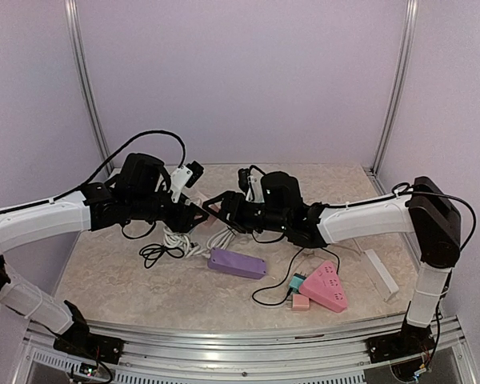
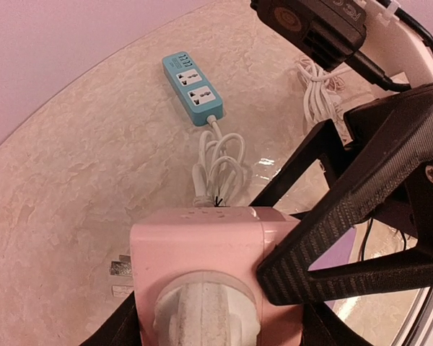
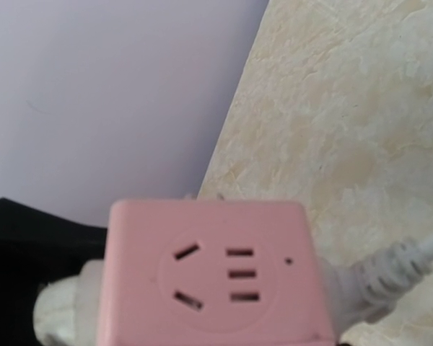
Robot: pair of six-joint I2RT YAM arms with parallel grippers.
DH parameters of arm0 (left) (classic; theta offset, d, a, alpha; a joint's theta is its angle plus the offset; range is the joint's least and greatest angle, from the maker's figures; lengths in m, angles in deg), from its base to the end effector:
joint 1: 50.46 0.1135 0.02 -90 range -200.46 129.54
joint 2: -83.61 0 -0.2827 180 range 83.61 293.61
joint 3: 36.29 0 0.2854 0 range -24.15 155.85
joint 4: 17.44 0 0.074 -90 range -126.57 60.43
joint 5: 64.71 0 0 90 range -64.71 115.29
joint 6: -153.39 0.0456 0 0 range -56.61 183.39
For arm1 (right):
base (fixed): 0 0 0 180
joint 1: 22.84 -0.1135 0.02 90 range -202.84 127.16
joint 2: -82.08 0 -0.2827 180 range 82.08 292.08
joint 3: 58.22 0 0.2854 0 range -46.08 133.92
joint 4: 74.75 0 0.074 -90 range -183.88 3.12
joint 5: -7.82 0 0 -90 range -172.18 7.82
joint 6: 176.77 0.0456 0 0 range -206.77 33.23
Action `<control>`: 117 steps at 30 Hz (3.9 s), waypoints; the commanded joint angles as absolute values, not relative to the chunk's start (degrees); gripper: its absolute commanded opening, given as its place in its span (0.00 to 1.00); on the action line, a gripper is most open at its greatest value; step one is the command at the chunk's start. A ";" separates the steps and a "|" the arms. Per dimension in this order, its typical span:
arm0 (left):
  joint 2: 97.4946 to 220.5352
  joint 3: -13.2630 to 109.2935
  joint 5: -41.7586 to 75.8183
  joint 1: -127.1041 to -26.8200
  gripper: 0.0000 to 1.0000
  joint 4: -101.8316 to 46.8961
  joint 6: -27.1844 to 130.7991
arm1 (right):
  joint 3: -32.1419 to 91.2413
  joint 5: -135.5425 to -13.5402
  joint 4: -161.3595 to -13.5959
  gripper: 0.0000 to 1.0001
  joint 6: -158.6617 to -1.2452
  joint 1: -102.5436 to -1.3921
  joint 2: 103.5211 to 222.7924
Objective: Pull the plug off the socket
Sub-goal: Remove the plug from the socket.
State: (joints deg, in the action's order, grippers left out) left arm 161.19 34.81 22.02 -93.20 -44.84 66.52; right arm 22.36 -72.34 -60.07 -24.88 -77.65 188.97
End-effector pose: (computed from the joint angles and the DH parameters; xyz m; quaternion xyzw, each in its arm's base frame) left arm 0.2494 -0.2340 0.2907 0.3561 0.8071 -0.1830 0.4339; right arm 0.2671 0.3922 0.2335 -0.0064 0.7741 0.5708 0.2737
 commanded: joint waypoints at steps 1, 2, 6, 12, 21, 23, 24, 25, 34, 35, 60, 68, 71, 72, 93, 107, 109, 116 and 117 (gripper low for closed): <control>157.67 34.13 15.13 -94.40 0.00 -35.05 67.43 | 22.97 -72.09 -56.52 0.39 -22.90 -77.11 190.83; 157.20 33.84 14.68 -94.39 0.00 -34.71 67.43 | 22.80 -72.25 -56.41 0.30 -22.81 -77.13 190.69; 156.46 34.04 15.83 -94.36 0.13 -35.13 67.52 | 21.41 -73.86 -56.28 0.07 -22.70 -76.90 189.38; 155.59 34.03 12.49 -93.86 0.88 -34.61 66.99 | 17.36 -80.45 -57.77 0.00 -25.05 -76.83 184.39; 152.44 33.25 4.97 -89.83 0.99 -32.73 65.82 | 14.65 -90.83 -66.69 0.00 -33.74 -76.83 176.75; 153.73 34.58 3.26 -87.84 0.99 -33.75 64.44 | 14.93 -92.08 -68.94 0.00 -35.62 -76.92 175.74; 154.60 35.61 2.36 -86.78 0.99 -35.42 63.97 | 15.16 -92.75 -69.82 0.00 -36.40 -76.94 175.16; 156.23 36.84 1.76 -86.28 0.98 -36.71 63.84 | 15.26 -93.30 -70.58 0.00 -37.14 -76.98 174.68; 164.42 41.15 -3.48 -86.12 0.76 -41.24 63.71 | 17.20 -95.42 -75.27 0.00 -41.59 -77.29 173.03; 165.26 41.49 -3.25 -86.25 0.74 -41.83 63.73 | 17.54 -95.67 -75.54 0.00 -41.93 -77.42 173.07; 174.16 45.33 4.81 -90.80 0.49 -47.38 62.19 | 21.45 -97.27 -77.38 0.00 -44.98 -79.86 174.96; 174.76 45.45 4.28 -90.72 0.40 -47.31 61.85 | 22.43 -97.45 -77.08 0.00 -46.66 -80.76 175.31; 174.75 45.54 4.68 -90.72 0.38 -47.47 61.84 | 22.69 -97.61 -77.23 0.00 -47.07 -81.20 175.51; 174.75 45.54 4.72 -90.72 0.38 -47.47 61.83 | 22.78 -97.65 -77.17 0.00 -47.12 -81.32 175.60; 174.62 45.54 2.80 -90.89 0.02 -47.68 62.94 | 23.48 -99.47 -78.08 0.00 -49.97 -82.09 175.90; 171.51 43.06 -0.24 -92.12 0.00 -45.25 67.09 | 19.32 -92.26 -73.27 0.00 -52.36 -78.56 173.81; 170.88 42.79 -1.09 -92.12 0.00 -45.10 67.45 | 18.14 -88.24 -71.40 0.00 -51.60 -77.27 173.61; 170.25 42.72 -2.78 -91.77 0.00 -44.73 67.19 | 17.43 -85.84 -70.54 0.00 -51.15 -75.80 173.47; 170.26 42.72 -2.50 -91.84 0.00 -44.72 67.10 | 17.58 -85.89 -70.66 0.00 -51.23 -75.78 173.49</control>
